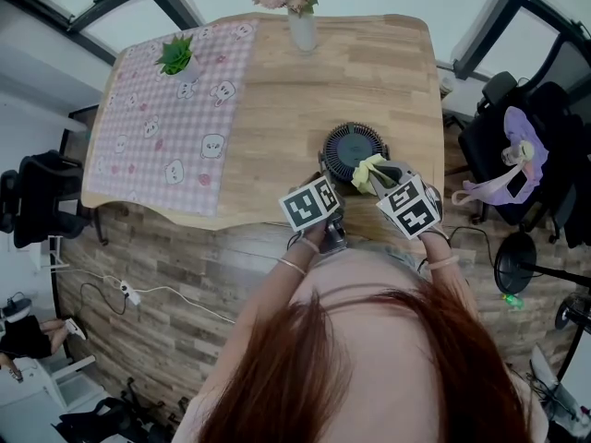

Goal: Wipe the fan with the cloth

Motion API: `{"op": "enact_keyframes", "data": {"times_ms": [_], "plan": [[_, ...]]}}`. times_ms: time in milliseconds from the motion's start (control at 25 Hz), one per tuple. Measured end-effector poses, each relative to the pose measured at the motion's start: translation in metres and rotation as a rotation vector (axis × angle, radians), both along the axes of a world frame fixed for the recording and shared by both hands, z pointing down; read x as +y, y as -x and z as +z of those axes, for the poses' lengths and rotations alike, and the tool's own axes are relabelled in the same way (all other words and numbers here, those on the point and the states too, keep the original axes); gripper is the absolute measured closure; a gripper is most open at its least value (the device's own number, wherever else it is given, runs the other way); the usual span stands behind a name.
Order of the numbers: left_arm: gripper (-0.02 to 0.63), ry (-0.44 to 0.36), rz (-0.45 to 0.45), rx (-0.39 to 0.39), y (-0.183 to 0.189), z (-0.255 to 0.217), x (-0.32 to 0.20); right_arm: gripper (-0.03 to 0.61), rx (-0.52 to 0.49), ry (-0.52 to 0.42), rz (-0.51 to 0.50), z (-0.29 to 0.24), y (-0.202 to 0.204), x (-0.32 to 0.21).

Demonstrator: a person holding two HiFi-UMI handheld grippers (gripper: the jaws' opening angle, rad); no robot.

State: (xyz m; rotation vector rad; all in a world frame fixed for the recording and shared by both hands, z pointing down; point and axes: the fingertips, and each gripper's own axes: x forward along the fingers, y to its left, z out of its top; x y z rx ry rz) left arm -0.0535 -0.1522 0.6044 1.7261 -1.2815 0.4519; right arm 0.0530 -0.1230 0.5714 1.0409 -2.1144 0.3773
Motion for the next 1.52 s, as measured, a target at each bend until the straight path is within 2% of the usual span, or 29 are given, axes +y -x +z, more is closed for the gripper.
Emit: {"op": "enact_keyframes", "data": {"times_ms": [360,1520], "plan": [[0.554,-0.003,0.001,0.000,0.000,0.000,0.000,0.551,0.005,-0.014,0.053,0.001,-0.020,-0.004],[0.553,-0.004,0.008,0.003,-0.001,0.000,-0.001,0.551,0.020,-0.020,0.154,0.006,-0.047,-0.014]]}}
